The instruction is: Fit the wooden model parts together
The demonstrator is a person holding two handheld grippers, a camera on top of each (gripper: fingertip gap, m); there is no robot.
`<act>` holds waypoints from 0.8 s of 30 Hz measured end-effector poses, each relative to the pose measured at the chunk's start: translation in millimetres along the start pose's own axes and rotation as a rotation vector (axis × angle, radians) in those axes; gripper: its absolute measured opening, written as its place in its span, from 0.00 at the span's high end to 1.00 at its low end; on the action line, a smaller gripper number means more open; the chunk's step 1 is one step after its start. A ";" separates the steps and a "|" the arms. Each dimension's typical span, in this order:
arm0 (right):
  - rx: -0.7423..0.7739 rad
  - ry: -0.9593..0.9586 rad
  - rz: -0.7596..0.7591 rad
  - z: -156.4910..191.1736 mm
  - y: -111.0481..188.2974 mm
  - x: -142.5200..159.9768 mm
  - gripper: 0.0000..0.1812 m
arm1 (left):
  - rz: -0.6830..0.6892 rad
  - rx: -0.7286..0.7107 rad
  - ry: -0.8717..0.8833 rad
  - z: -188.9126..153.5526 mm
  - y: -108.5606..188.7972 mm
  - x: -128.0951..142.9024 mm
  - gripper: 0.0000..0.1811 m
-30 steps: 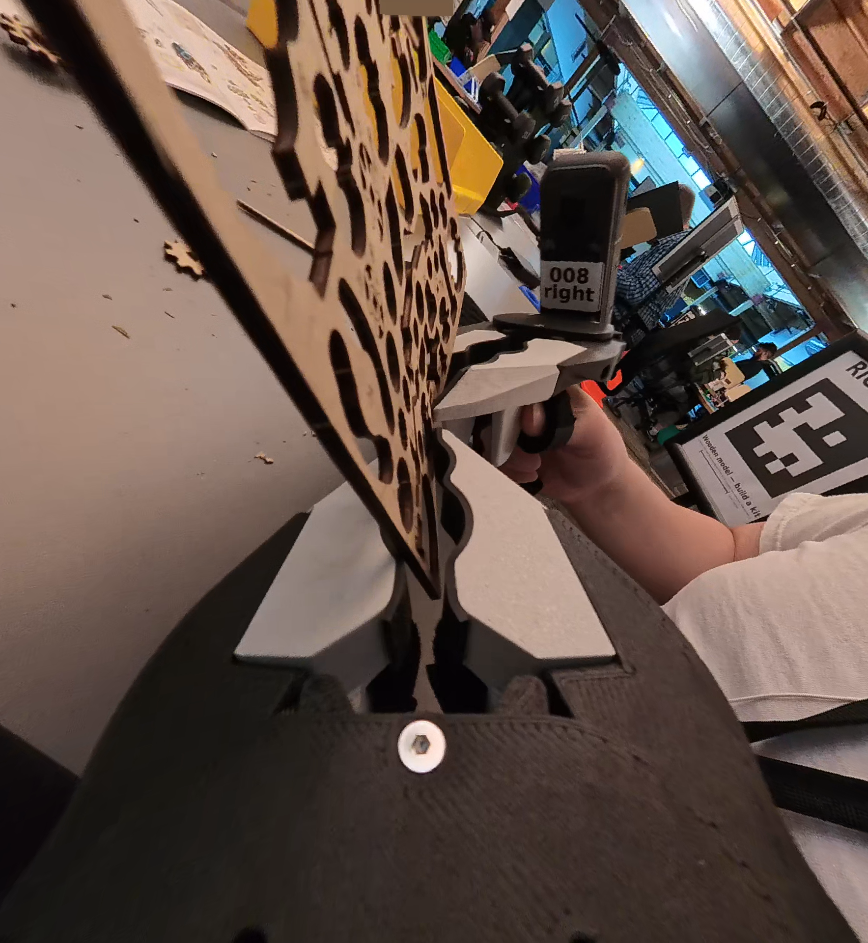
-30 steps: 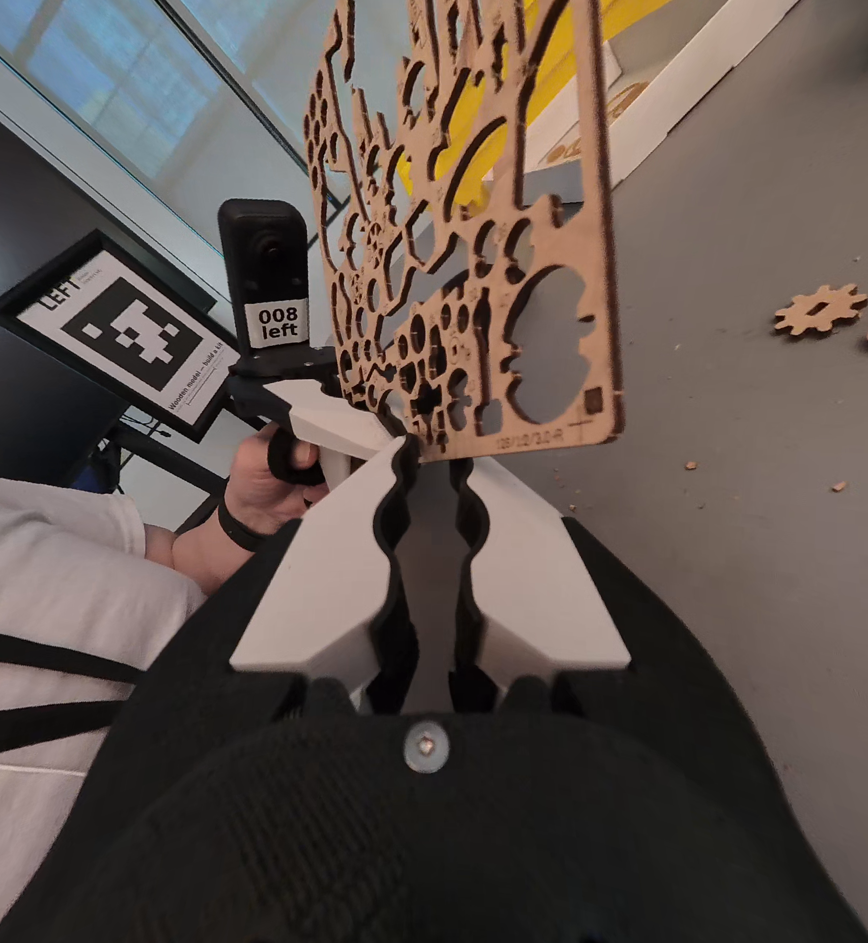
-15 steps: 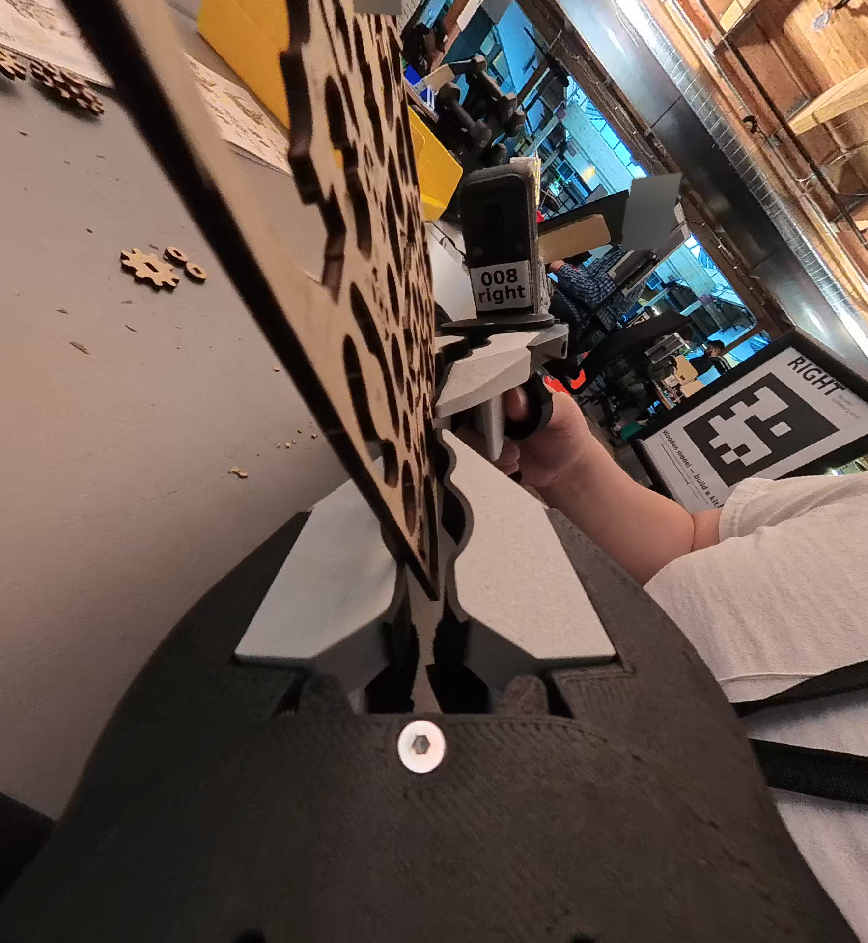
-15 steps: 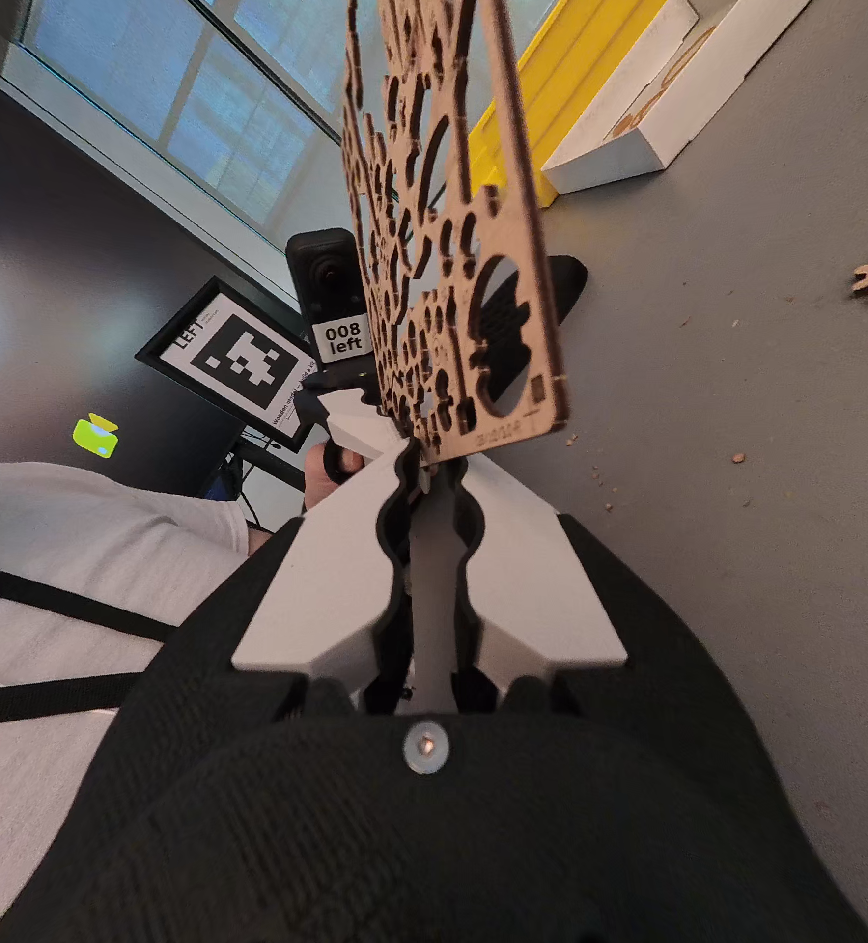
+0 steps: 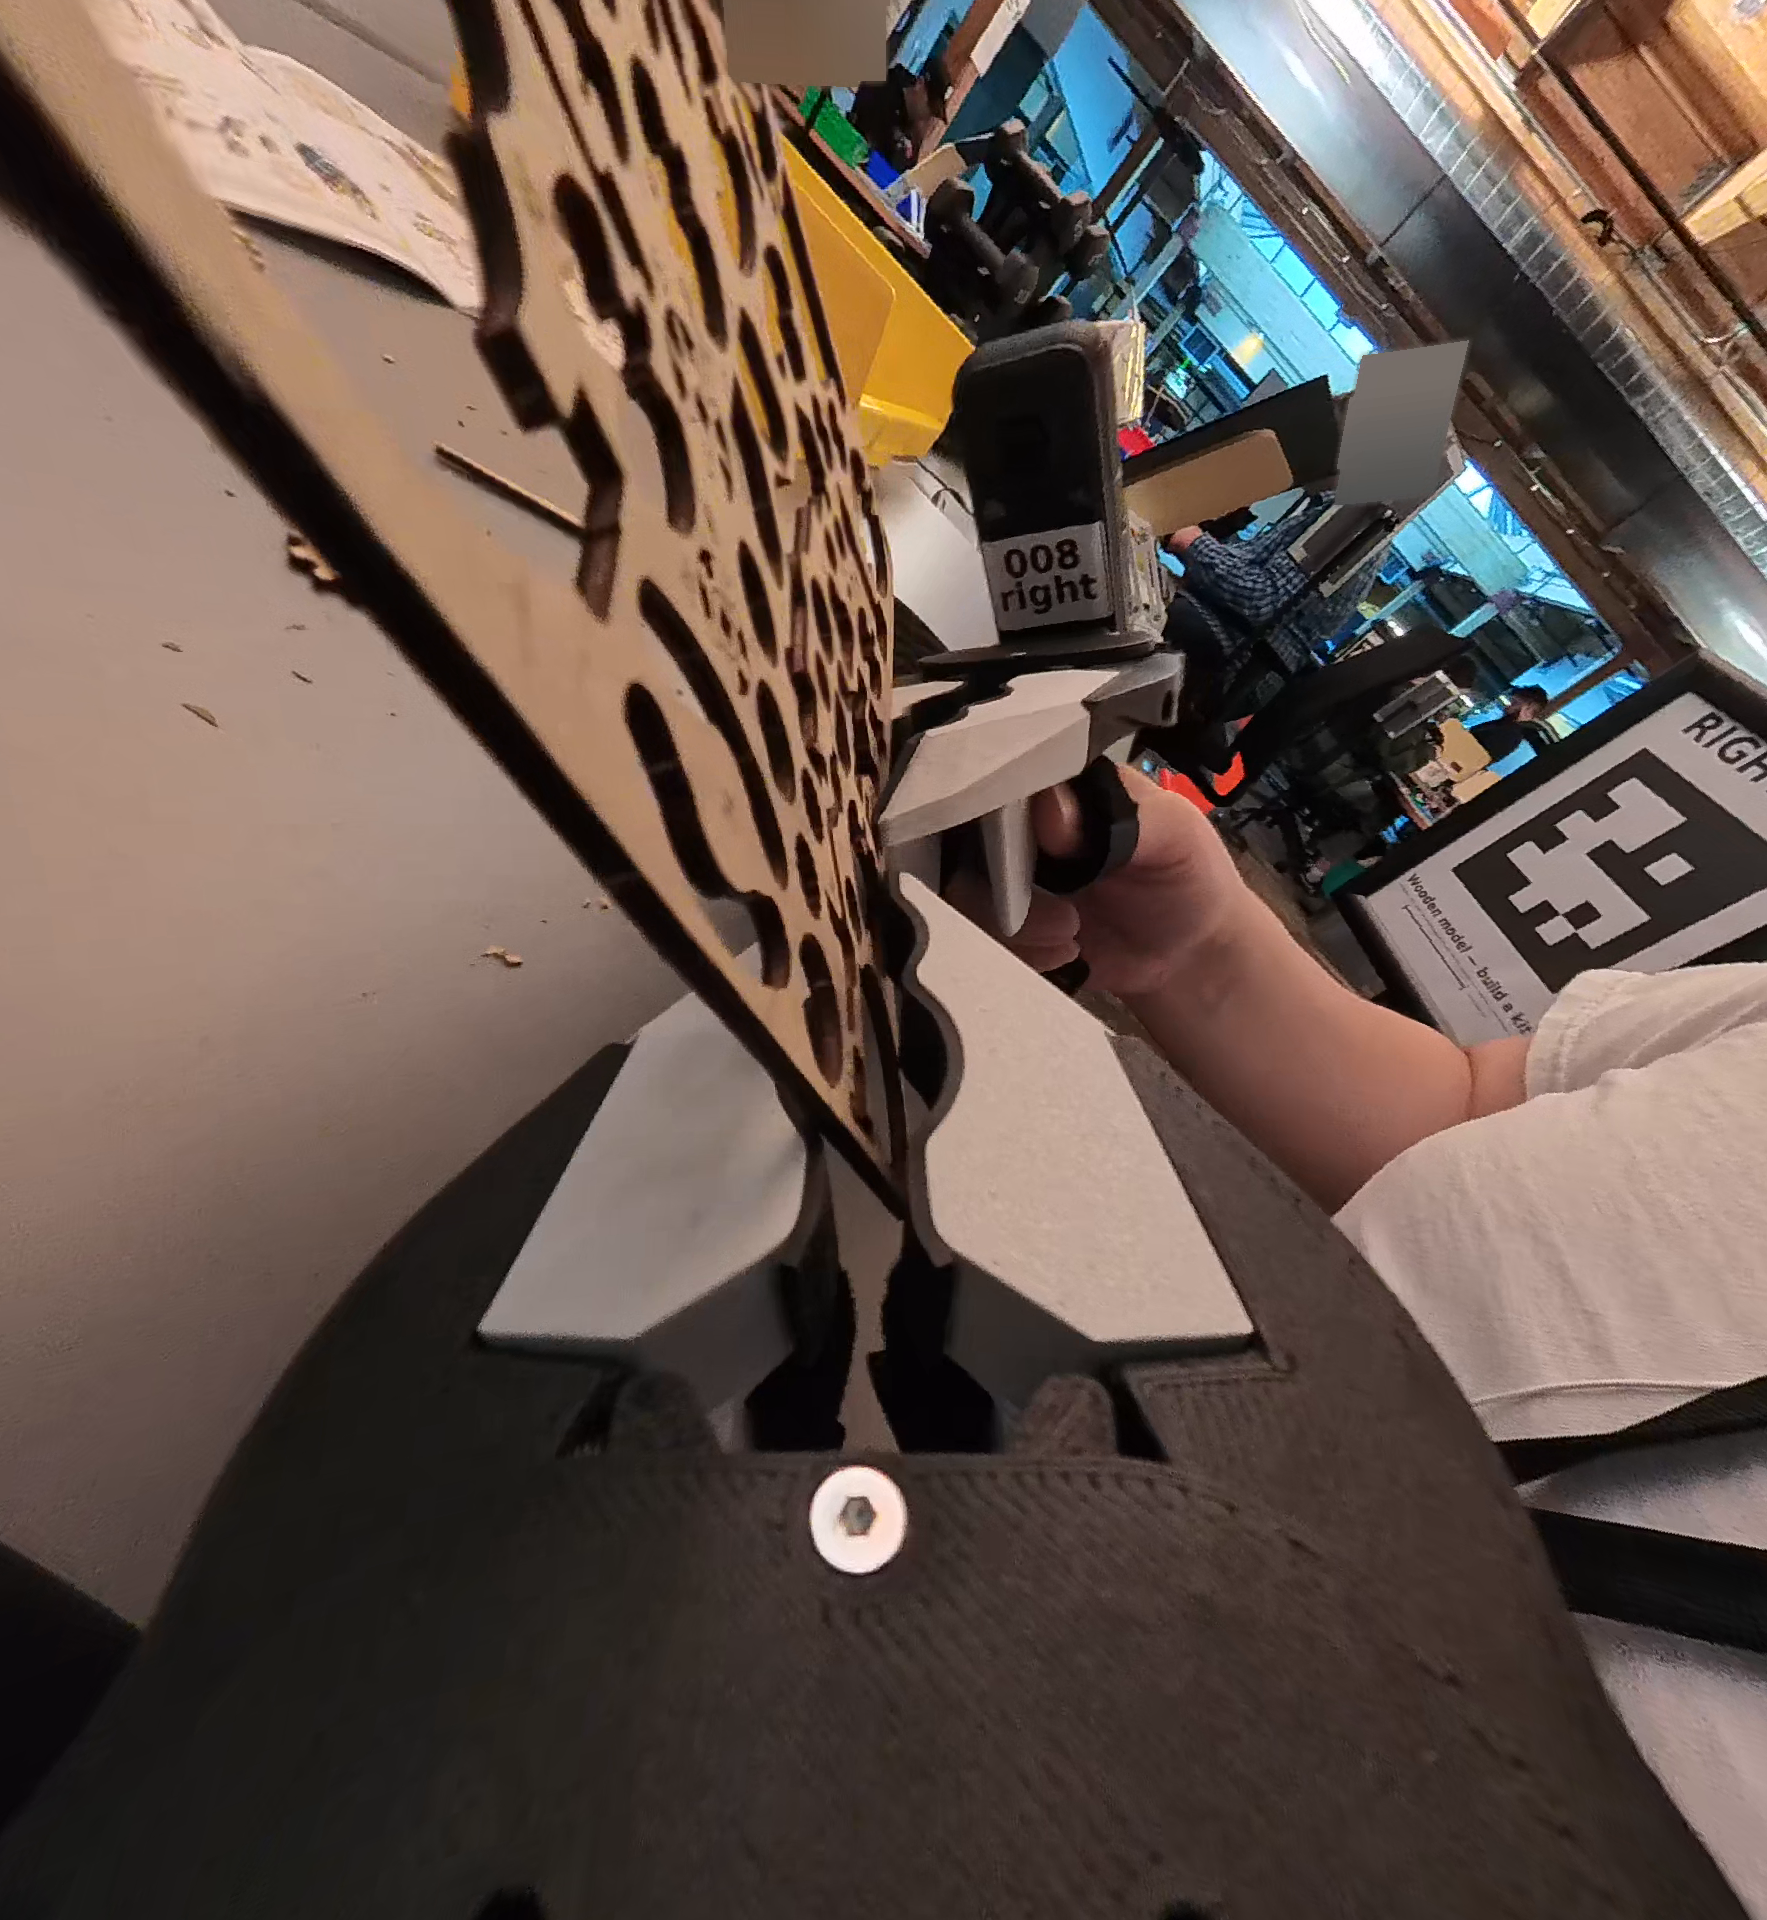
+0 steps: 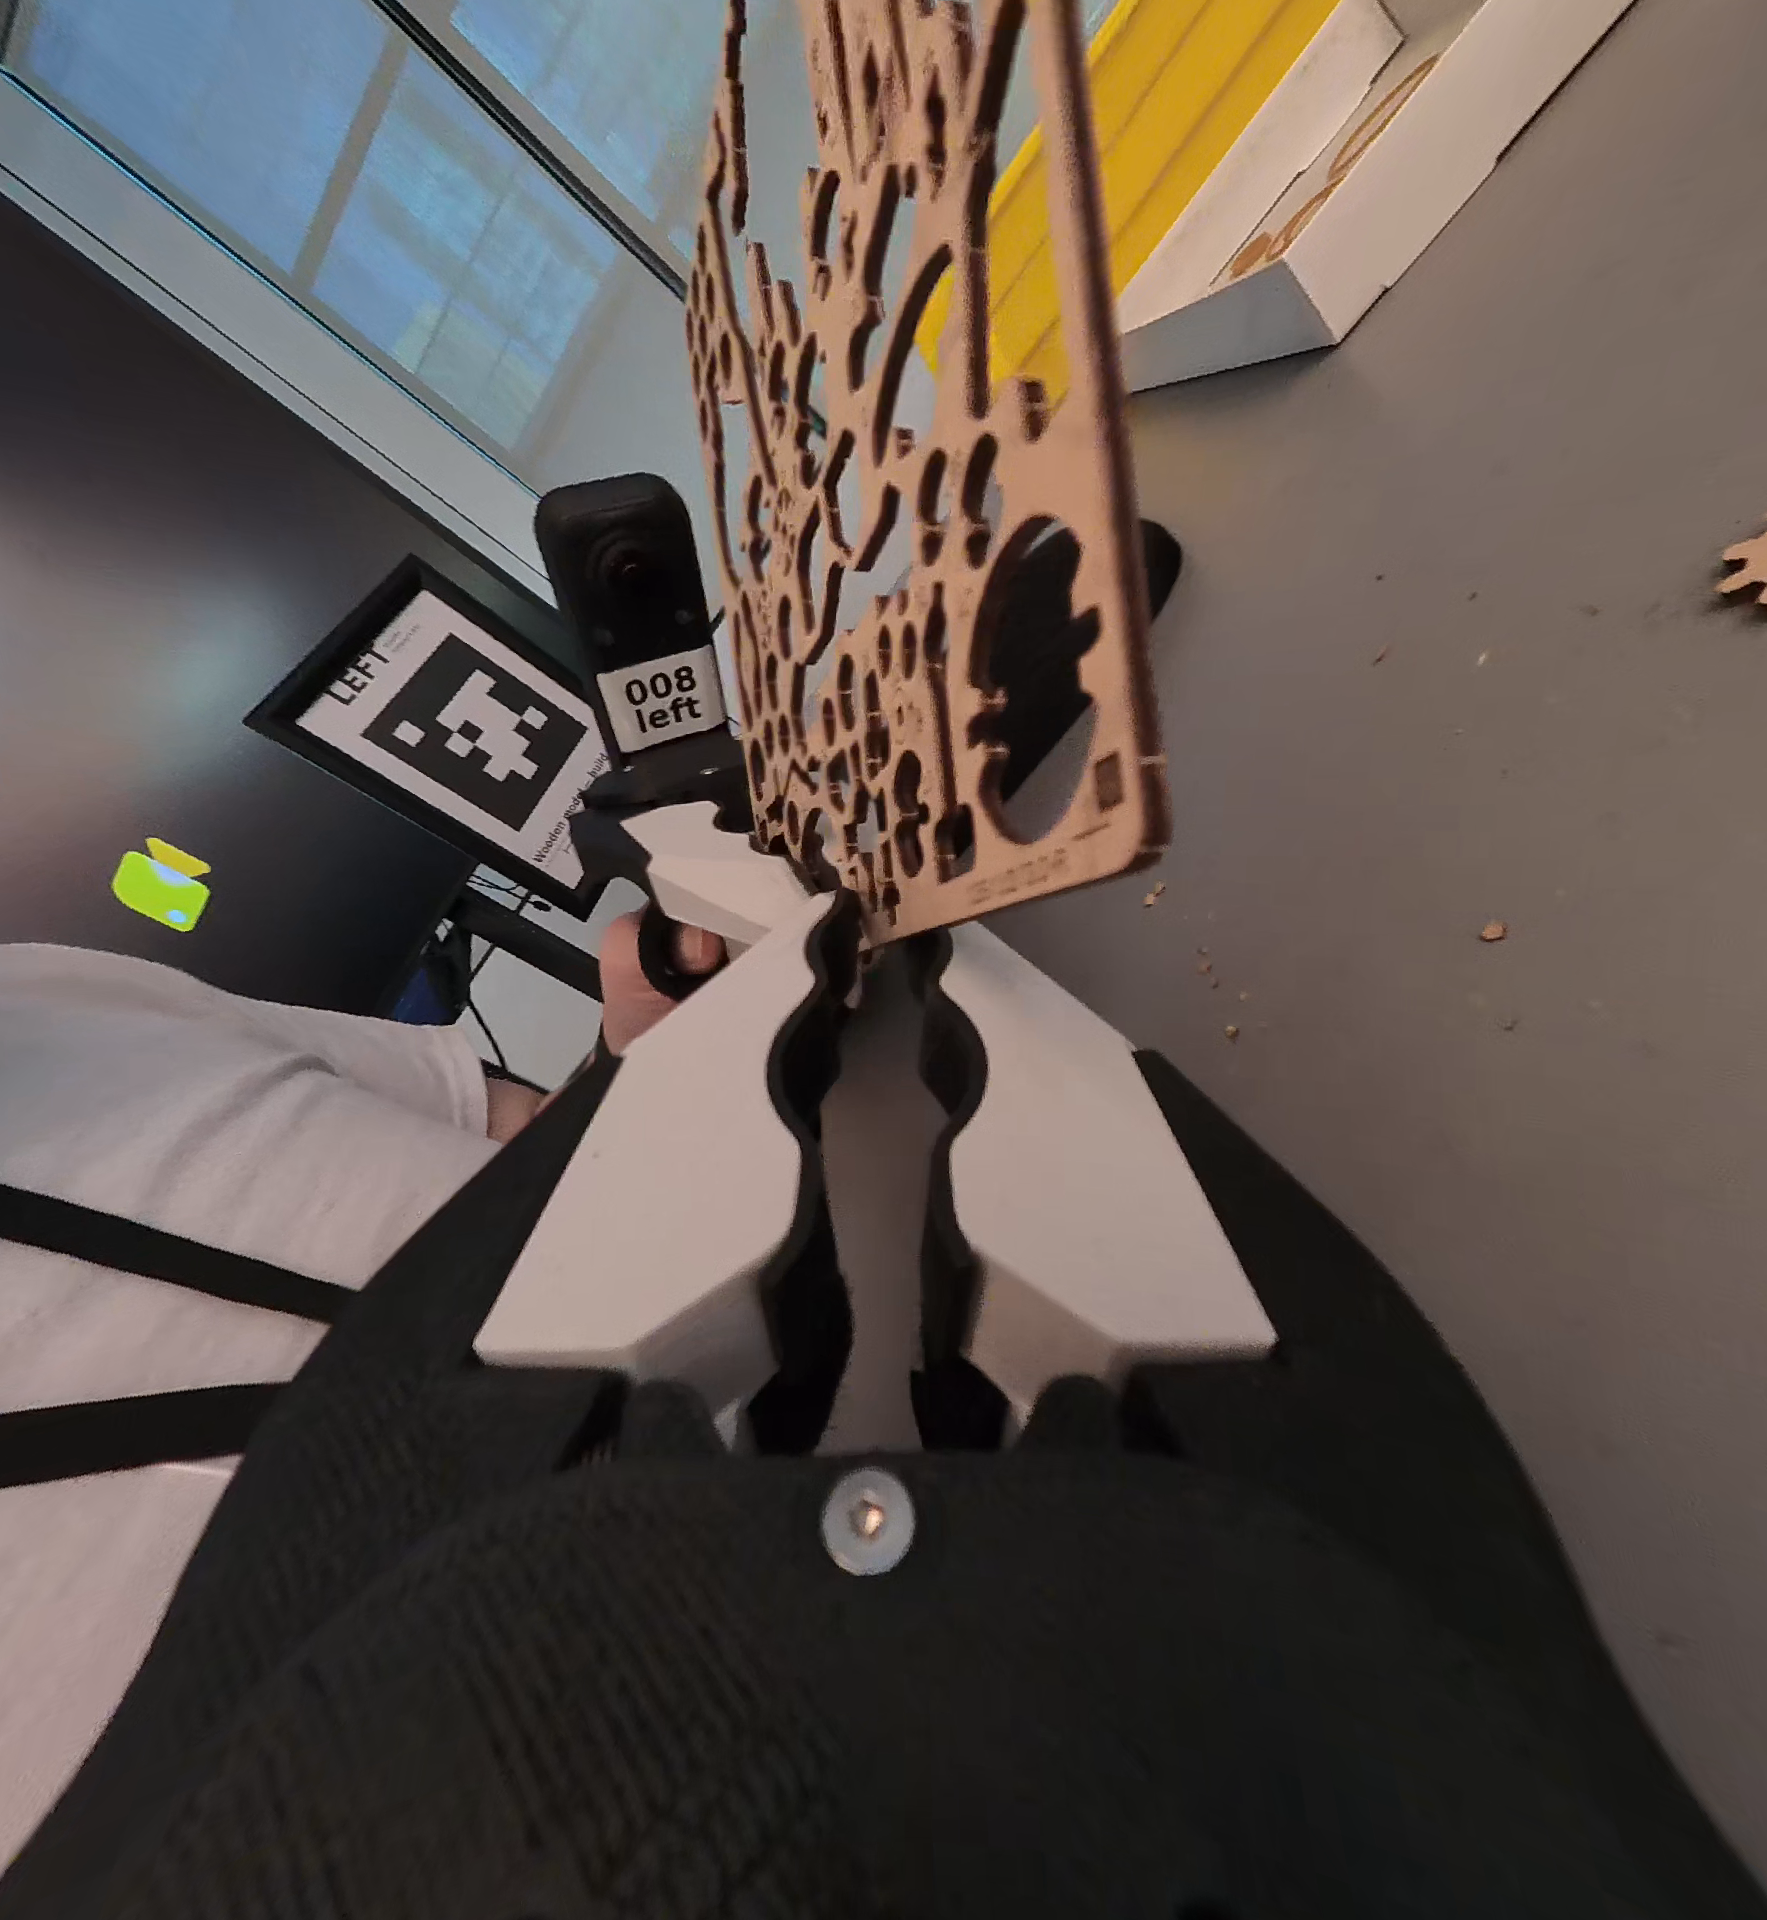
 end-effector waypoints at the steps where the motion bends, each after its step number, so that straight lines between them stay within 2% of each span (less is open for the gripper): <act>1: 0.011 0.007 -0.006 0.1 0.0 0.3 0.96 | 0.003 -0.013 -0.008 -0.6 -0.2 0.2 1.00; 13: 0.087 0.067 -0.035 0.9 -2.4 1.4 0.95 | 0.017 -0.070 -0.008 0.9 -1.1 1.3 1.00; 17: -0.043 0.016 -0.029 1.9 3.6 0.0 0.97 | -0.028 0.043 0.038 1.3 -2.0 -1.0 1.00; 24: -0.024 0.034 -0.049 2.5 4.4 -0.4 0.96 | -0.037 0.042 0.055 2.5 -3.7 -1.5 1.00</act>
Point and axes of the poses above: each gripper's, where its closed fingertips meet, y back along the fingers, x out of its underside, z = x × y across the jaws, the point moved 9 cm from there along y, back along the fingers, and after that the axes turned 14 degrees about -y, right-handed, at the moved point
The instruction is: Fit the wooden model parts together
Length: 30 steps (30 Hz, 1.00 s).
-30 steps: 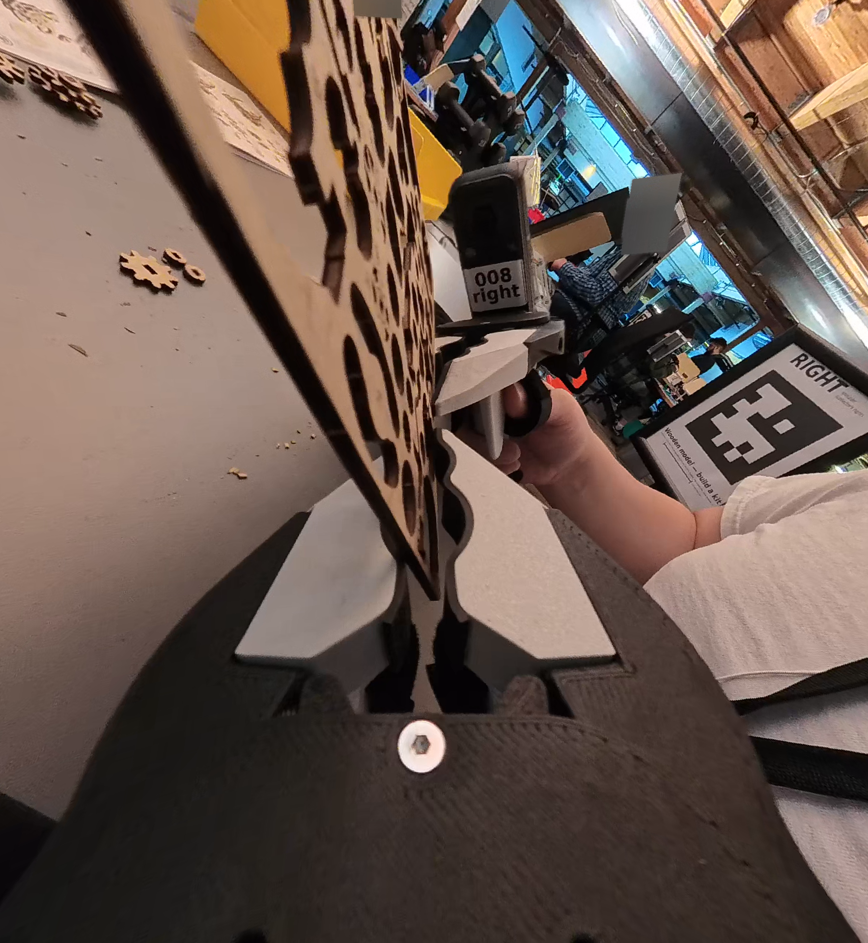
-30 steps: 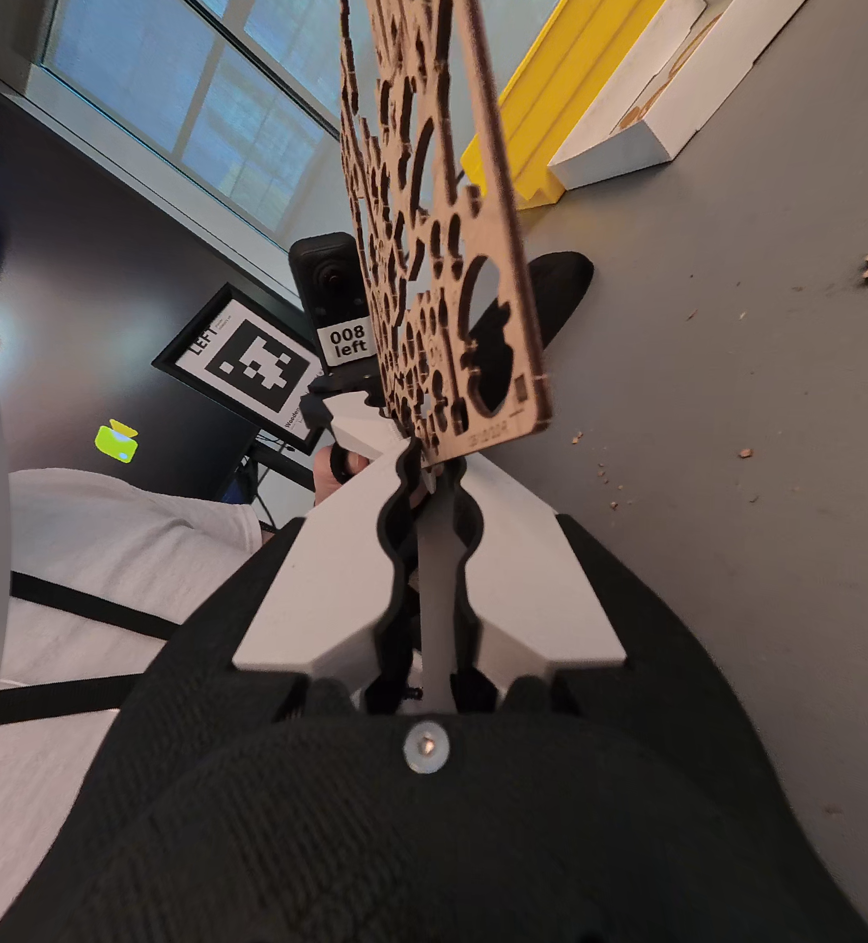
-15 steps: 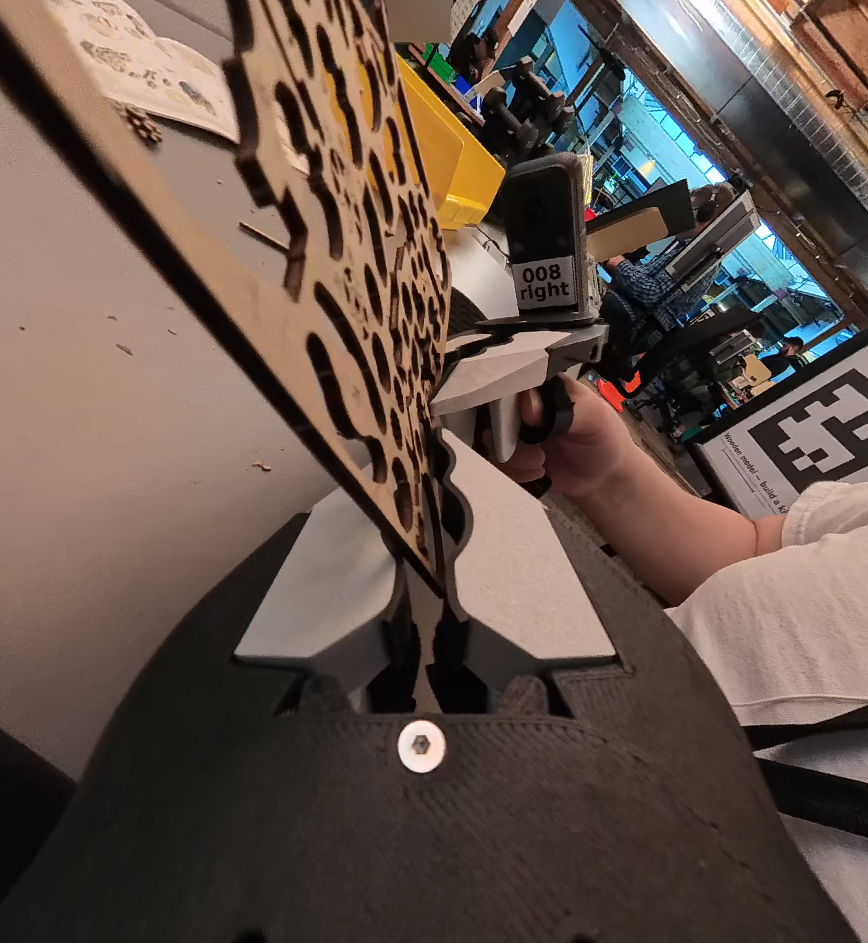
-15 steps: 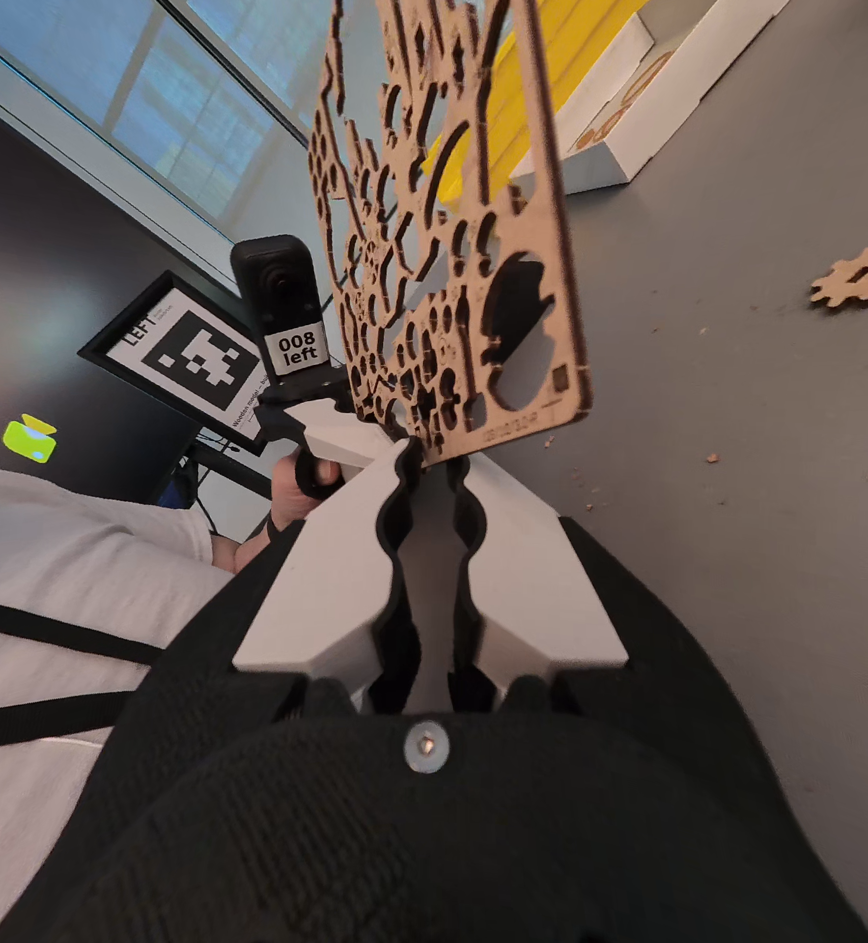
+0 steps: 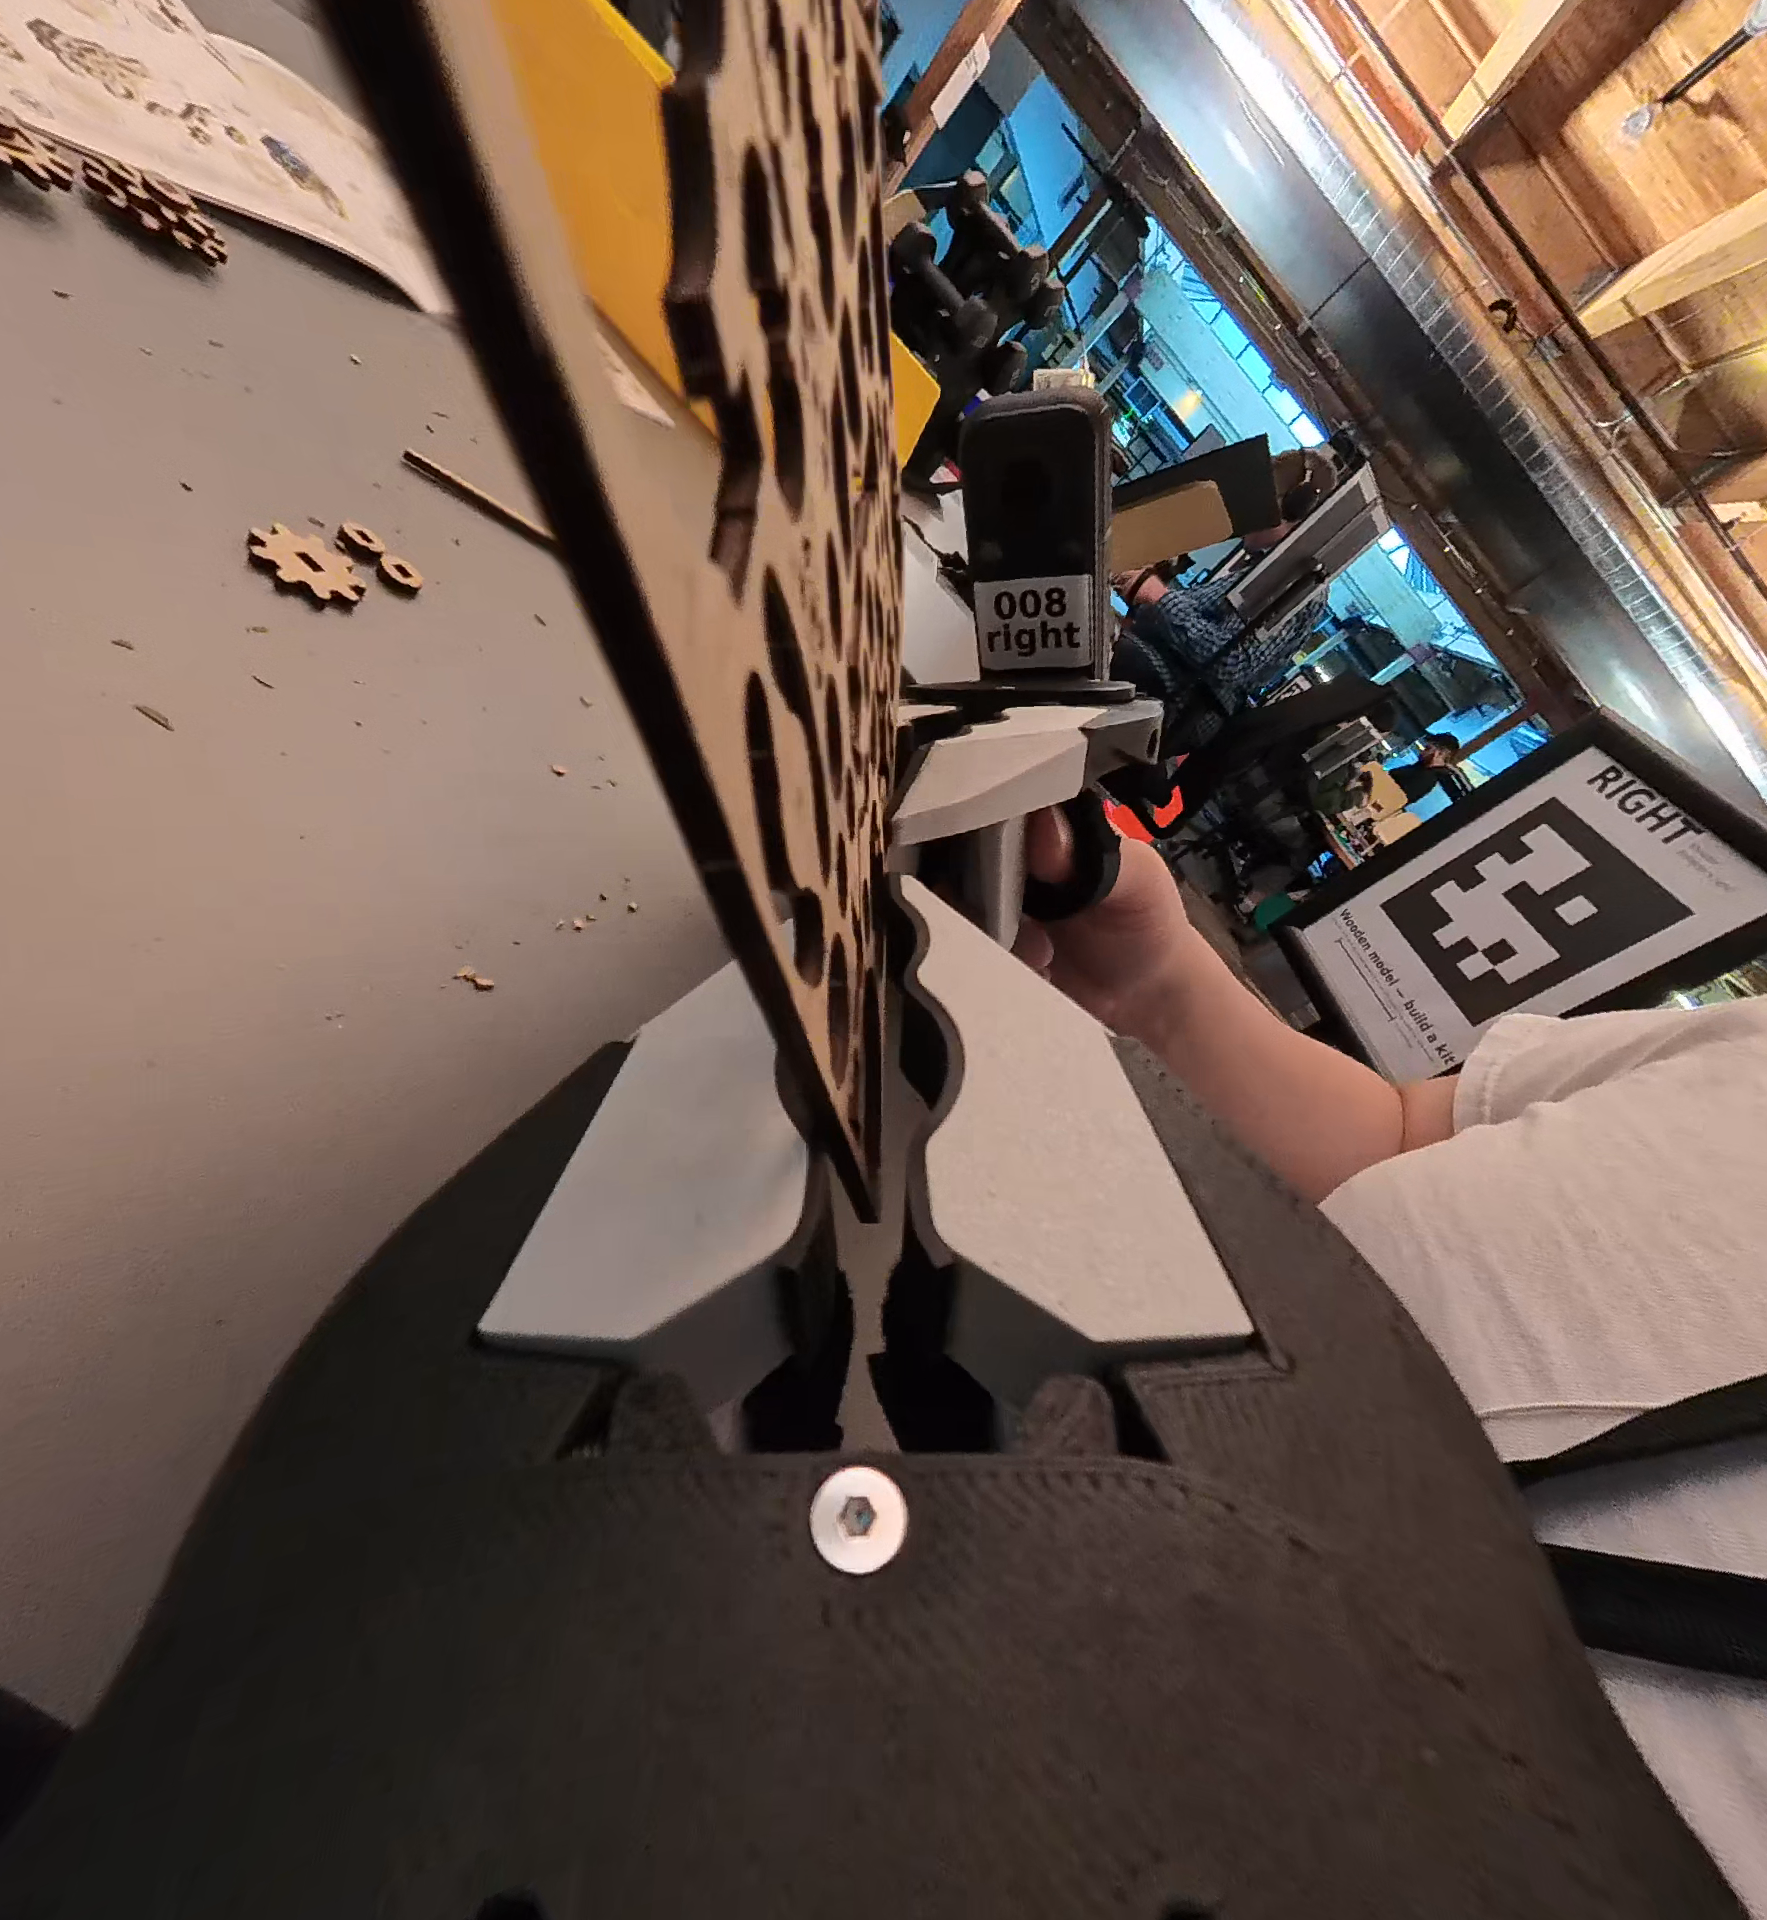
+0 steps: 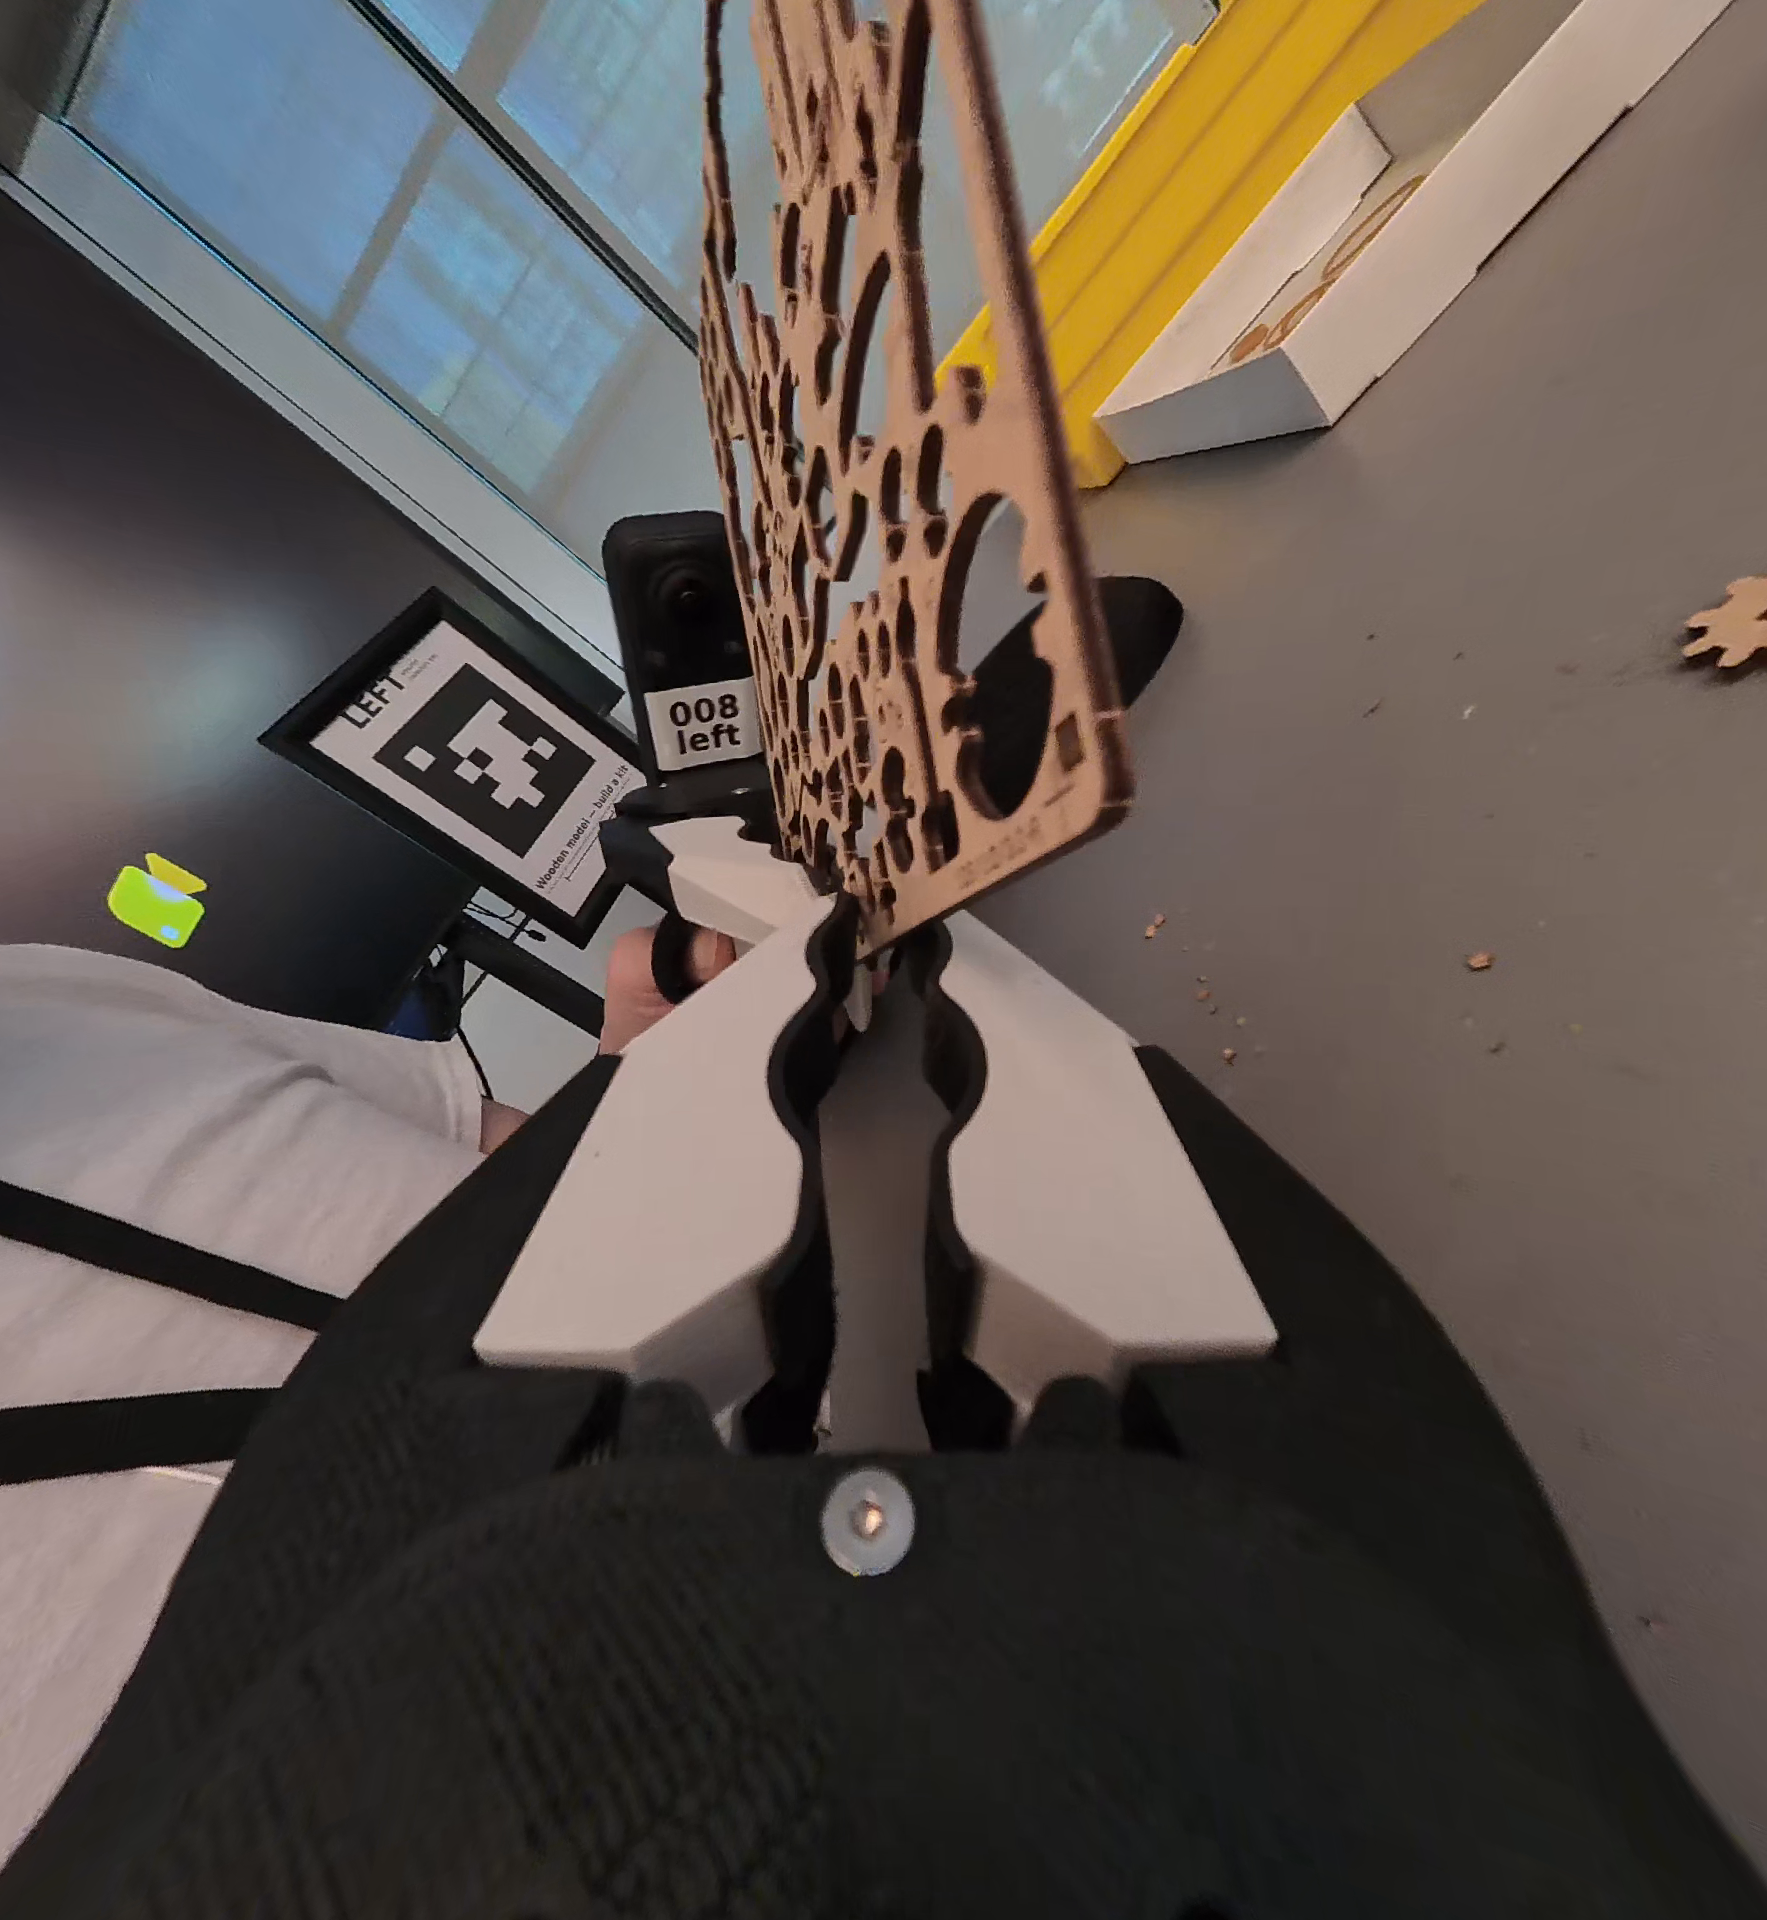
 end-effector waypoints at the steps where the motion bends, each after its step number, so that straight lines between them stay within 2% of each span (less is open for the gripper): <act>1: -0.003 -0.012 0.003 -0.6 0.3 -0.2 0.96 | 0.003 0.003 0.005 0.3 -0.1 0.0 1.00; 9: 0.045 0.058 -0.025 2.7 1.0 2.0 0.94 | -0.008 -0.009 -0.011 -0.8 0.9 -0.3 1.00; 14: -0.003 0.067 -0.179 4.6 14.6 -5.7 0.96 | -0.102 -0.020 0.013 2.3 11.1 -4.1 1.00; 15: 0.008 0.066 -0.165 4.2 13.2 -5.3 0.95 | -0.099 -0.019 0.017 2.6 11.0 -4.1 1.00; 17: 0.058 0.063 -0.103 2.3 5.5 -2.2 0.87 | -0.084 -0.024 0.001 1.4 9.3 -3.7 1.00; 20: 0.076 0.059 -0.082 2.8 -0.6 0.0 0.90 | -0.084 -0.025 -0.003 1.0 9.2 -3.6 1.00; 26: 0.001 -0.011 -0.087 2.8 -2.8 0.4 0.89 | -0.068 -0.039 -0.005 1.4 7.8 -2.9 1.00; 30: 0.049 0.005 -0.091 1.5 -5.3 0.2 0.91 | -0.062 -0.038 -0.005 1.4 7.3 -2.7 1.00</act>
Point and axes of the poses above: each gripper's, where its closed fingertips meet, y back along the fingers, x out of its underside, z = x × y across the jaws, the point moved 9 cm from there along y, back along the fingers, and after that the axes turned 14 degrees about -y, right-handed, at the moved point
